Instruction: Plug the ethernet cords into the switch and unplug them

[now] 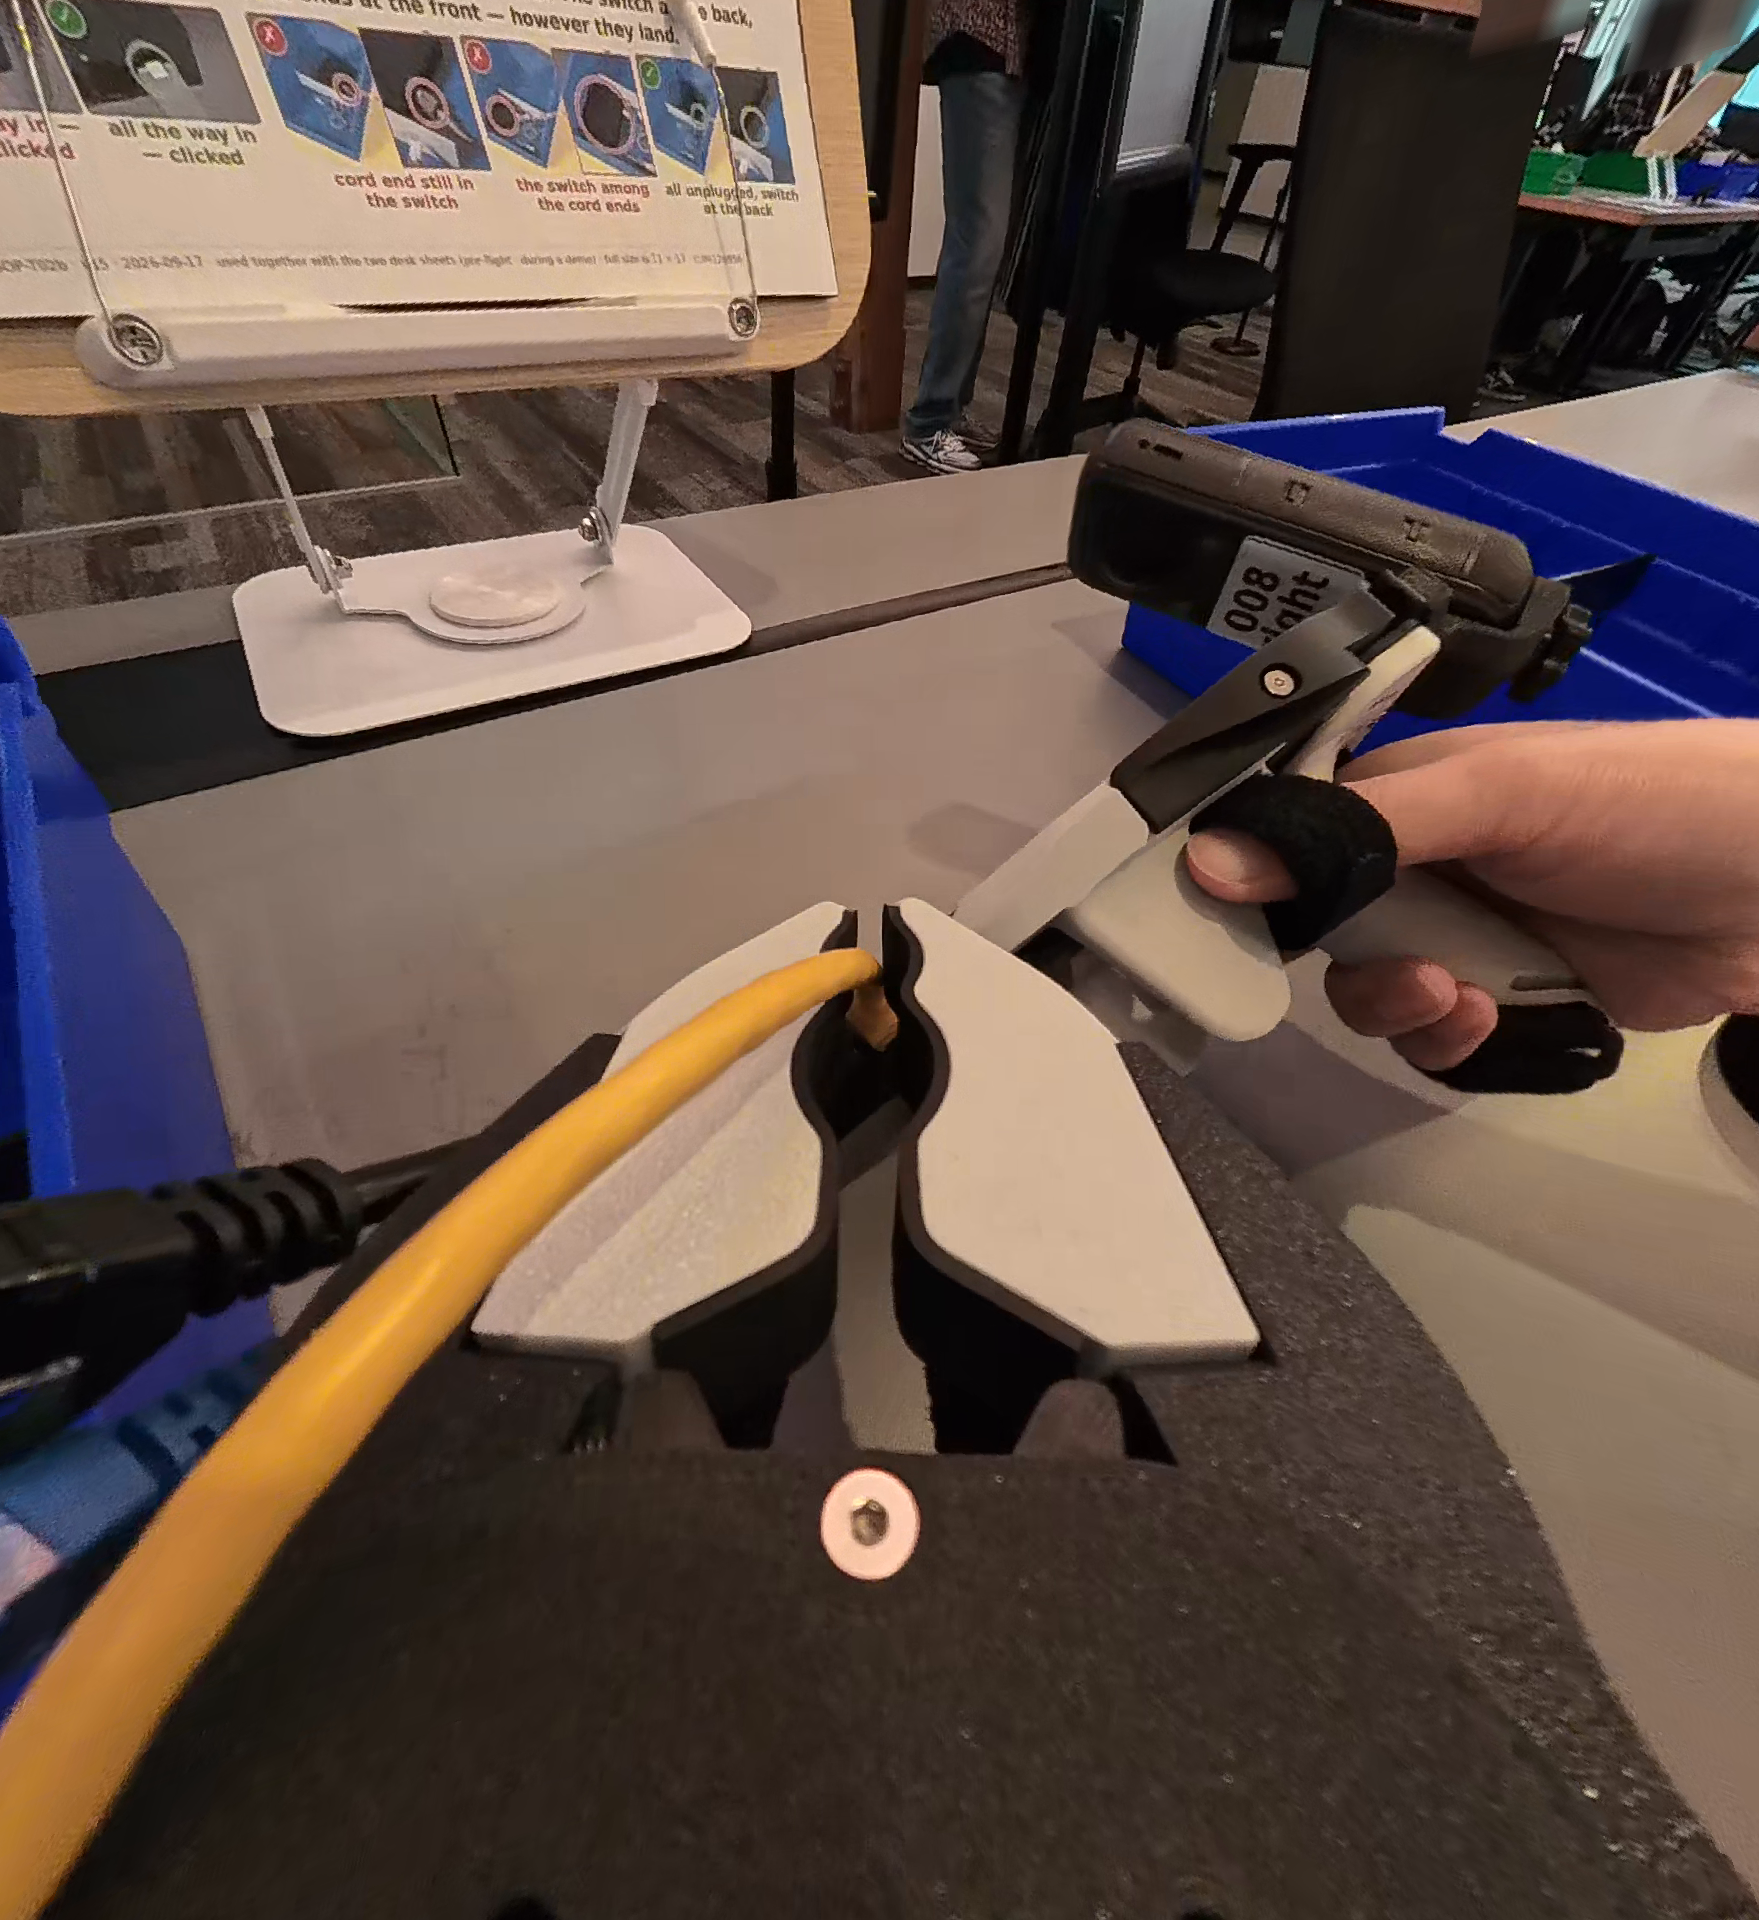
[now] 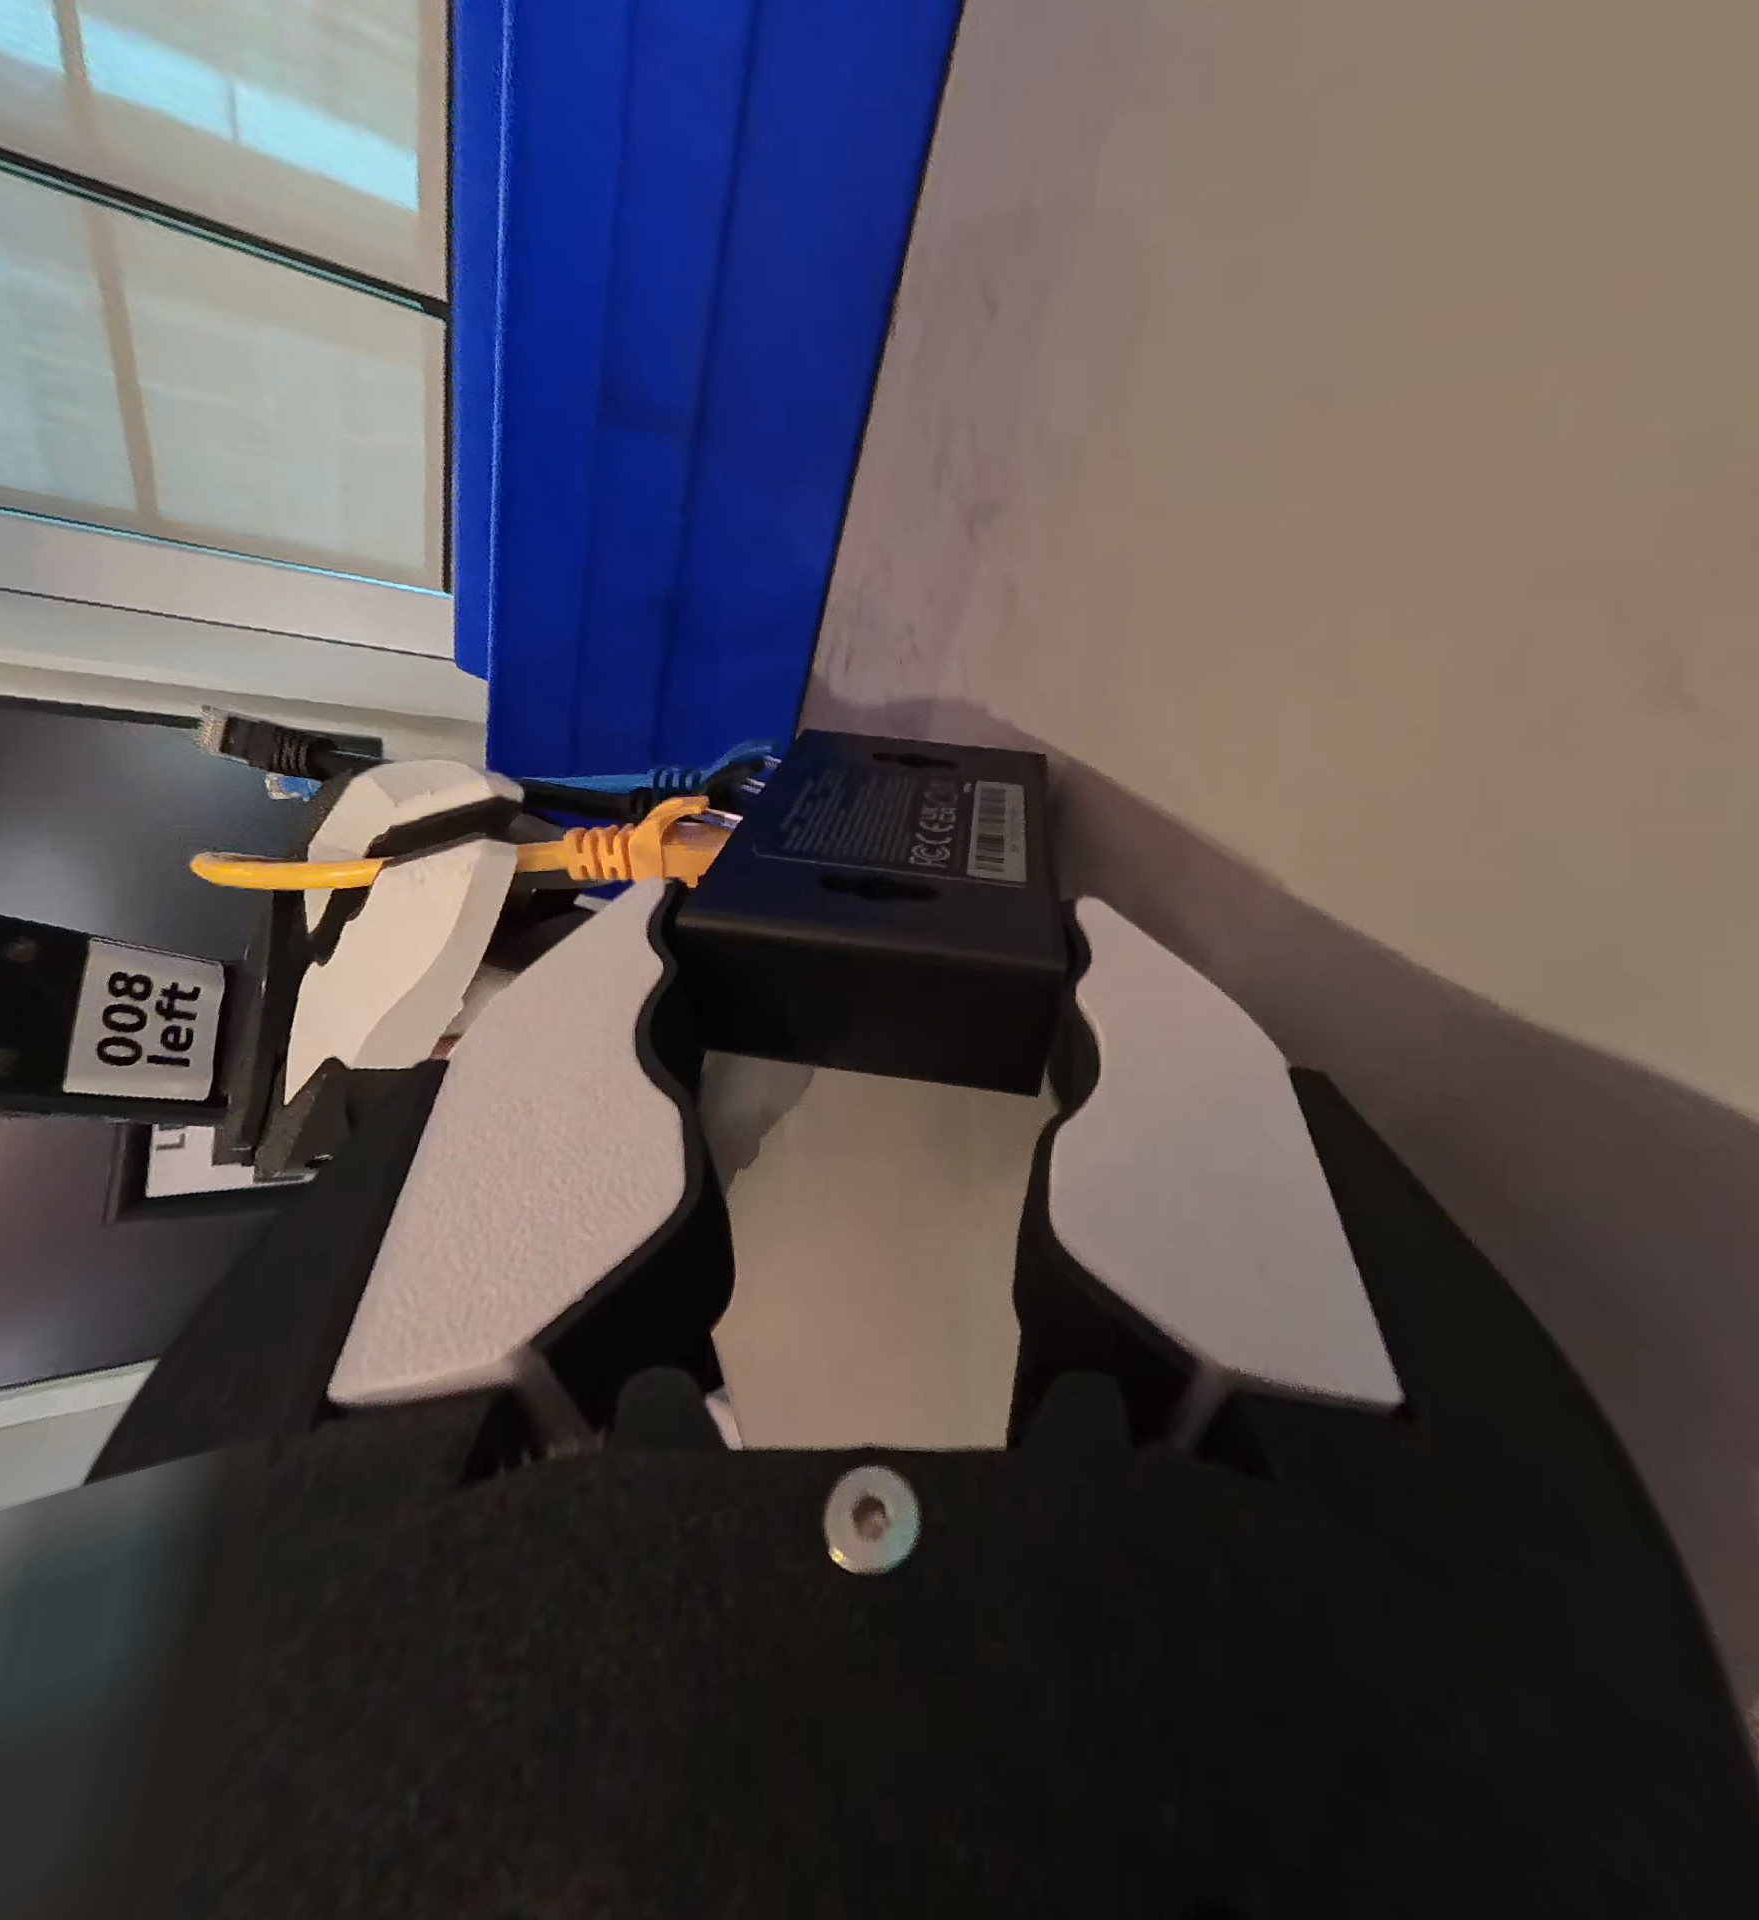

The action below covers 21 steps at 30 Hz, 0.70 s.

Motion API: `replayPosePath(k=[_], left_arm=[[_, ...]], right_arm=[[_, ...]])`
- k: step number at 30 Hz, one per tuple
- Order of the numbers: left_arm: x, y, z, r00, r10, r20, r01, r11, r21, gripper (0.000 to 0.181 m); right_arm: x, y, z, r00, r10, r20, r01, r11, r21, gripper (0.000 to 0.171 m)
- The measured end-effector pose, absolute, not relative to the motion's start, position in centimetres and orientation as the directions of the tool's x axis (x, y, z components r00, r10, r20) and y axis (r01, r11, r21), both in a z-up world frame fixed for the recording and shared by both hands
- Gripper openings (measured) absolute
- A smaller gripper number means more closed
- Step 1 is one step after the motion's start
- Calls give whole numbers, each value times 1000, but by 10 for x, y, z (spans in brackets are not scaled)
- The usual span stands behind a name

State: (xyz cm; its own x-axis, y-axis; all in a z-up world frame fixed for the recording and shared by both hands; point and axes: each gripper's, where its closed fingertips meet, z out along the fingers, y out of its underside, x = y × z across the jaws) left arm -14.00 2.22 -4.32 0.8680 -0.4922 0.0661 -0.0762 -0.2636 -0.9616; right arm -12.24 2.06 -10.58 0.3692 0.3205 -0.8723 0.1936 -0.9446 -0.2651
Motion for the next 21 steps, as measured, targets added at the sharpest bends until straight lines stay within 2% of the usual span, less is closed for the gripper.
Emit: replayPosePath(k=[8,16,21], left_arm=[[-141,18,-45,862,-502,71,-80,-272,-959,5],[-134,11,-49,849,-528,18,-155,-282,-947,5],[-128,7,-33,840,-531,-109,-226,-159,-961,4]], right_arm=[[-121,15,-108,386,349,-854,265,-929,-260,63],[-121,16,-110,300,446,-844,176,-895,-410,63],[-124,14,-97,177,485,-856,67,-874,-481,62]])
